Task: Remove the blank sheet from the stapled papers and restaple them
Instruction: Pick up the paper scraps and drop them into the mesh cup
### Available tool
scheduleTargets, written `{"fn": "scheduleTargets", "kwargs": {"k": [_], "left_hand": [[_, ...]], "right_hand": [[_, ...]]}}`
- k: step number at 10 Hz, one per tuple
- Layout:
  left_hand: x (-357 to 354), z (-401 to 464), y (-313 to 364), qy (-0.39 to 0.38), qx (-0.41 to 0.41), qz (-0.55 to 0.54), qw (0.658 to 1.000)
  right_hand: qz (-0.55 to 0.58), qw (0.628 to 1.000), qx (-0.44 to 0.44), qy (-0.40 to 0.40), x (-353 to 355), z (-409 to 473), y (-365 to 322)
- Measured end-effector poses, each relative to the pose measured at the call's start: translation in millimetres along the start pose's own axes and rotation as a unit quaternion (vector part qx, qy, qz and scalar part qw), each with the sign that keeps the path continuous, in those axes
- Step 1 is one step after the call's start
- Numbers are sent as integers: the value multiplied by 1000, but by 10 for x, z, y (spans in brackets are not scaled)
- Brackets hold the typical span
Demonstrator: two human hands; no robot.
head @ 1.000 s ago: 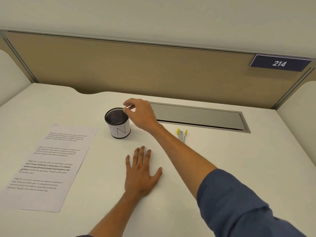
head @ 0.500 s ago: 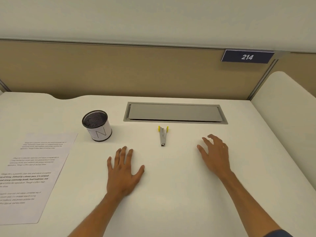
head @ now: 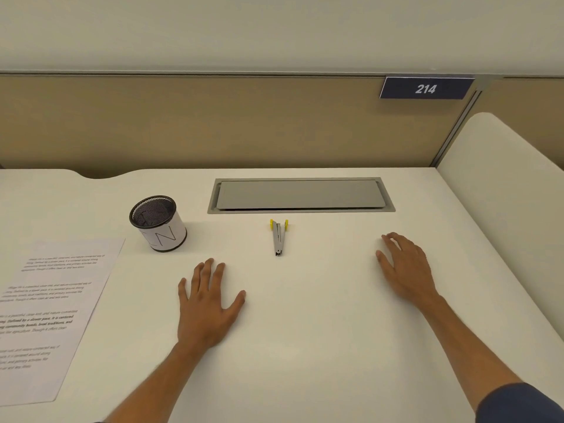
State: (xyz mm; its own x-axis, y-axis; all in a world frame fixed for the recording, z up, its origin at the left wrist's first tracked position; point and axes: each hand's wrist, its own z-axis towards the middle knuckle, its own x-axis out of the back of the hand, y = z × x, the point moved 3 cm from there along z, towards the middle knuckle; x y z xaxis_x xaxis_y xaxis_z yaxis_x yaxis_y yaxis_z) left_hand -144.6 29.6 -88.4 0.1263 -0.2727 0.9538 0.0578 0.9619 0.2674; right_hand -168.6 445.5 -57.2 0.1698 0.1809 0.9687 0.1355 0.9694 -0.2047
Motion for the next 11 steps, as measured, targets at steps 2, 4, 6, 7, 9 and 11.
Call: {"fn": "scheduleTargets", "kwargs": {"k": [2, 4, 6, 7, 9, 11], "left_hand": [[5, -10, 6, 4, -3, -5, 1000], [3, -6, 6, 4, -3, -5, 1000], [12, -2, 11, 0, -1, 1, 1000], [12, -1, 9, 1, -1, 2, 1000], [6, -11, 11, 1, 0, -1, 1000], [15, -1, 15, 3, -2, -4, 1000]], "right_hand": [[11, 999, 10, -48, 84, 189, 62], [23, 999, 27, -39, 100, 299, 87], [40, 996, 36, -65, 131, 390, 69], [45, 996, 10, -78, 160, 454, 32], [12, 998, -12, -64, 95, 430, -41], [77, 997, -4, -13, 13, 397, -101]]}}
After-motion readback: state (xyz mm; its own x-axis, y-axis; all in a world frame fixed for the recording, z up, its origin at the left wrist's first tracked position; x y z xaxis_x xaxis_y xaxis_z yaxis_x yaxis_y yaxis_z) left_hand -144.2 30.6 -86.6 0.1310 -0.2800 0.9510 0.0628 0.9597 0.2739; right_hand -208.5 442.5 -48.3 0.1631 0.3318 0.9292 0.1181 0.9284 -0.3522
